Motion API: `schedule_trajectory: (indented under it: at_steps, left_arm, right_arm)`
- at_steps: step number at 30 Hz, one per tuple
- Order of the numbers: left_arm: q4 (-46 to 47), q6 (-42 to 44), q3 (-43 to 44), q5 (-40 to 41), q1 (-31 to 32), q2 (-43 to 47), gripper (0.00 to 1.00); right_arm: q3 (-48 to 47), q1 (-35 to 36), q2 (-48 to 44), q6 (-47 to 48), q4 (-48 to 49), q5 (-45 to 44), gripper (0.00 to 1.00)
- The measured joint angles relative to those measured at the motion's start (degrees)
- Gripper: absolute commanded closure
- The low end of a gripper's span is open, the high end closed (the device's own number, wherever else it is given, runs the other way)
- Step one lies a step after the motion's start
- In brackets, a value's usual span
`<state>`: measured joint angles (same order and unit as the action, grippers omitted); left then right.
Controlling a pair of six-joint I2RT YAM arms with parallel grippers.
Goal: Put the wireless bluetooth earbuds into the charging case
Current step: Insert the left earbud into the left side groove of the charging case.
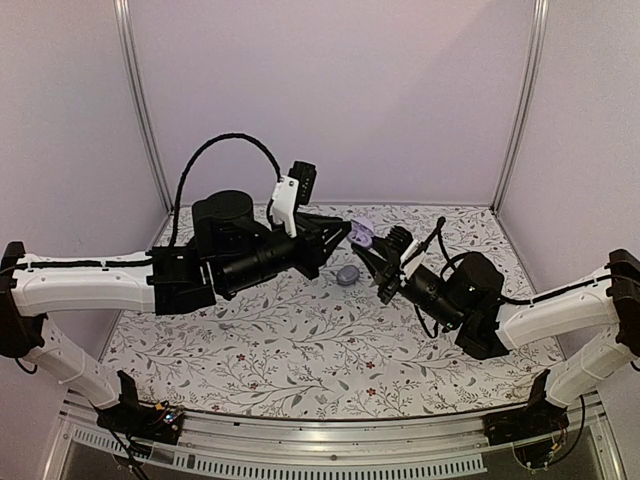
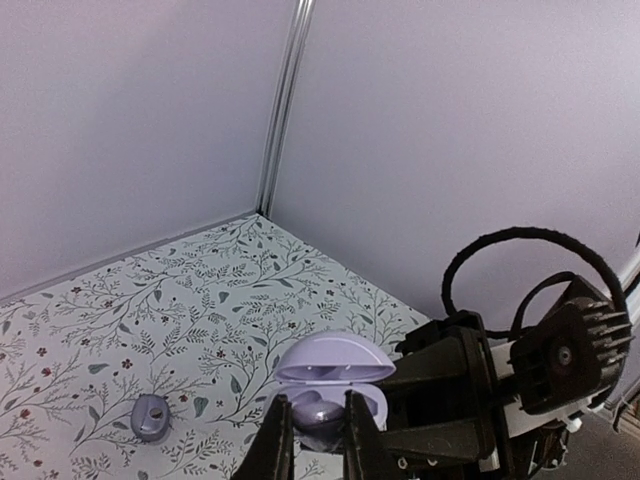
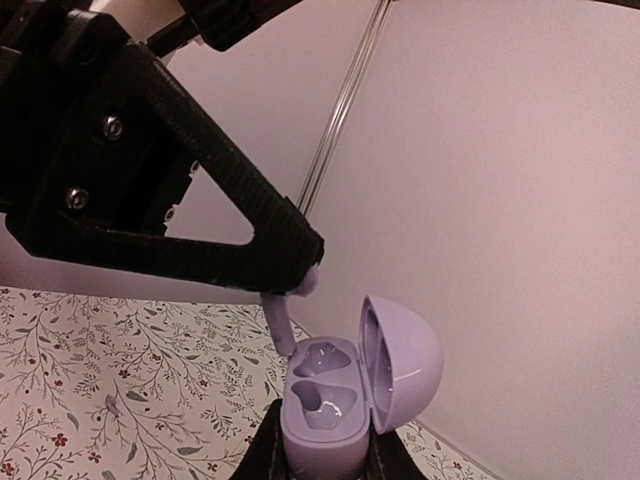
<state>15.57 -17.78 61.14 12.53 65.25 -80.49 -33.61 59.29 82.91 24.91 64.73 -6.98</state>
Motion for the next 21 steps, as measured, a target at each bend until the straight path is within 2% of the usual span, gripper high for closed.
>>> schedule_trajectory:
  at_steps: [21]
  left_arm:
    - [-0.5,0.44,0.31,0.26,0.0,-0.26,0.92]
  right_arm:
    - [-0.61,0.39,1.44,-0.28,-0.42,0.5,1.0]
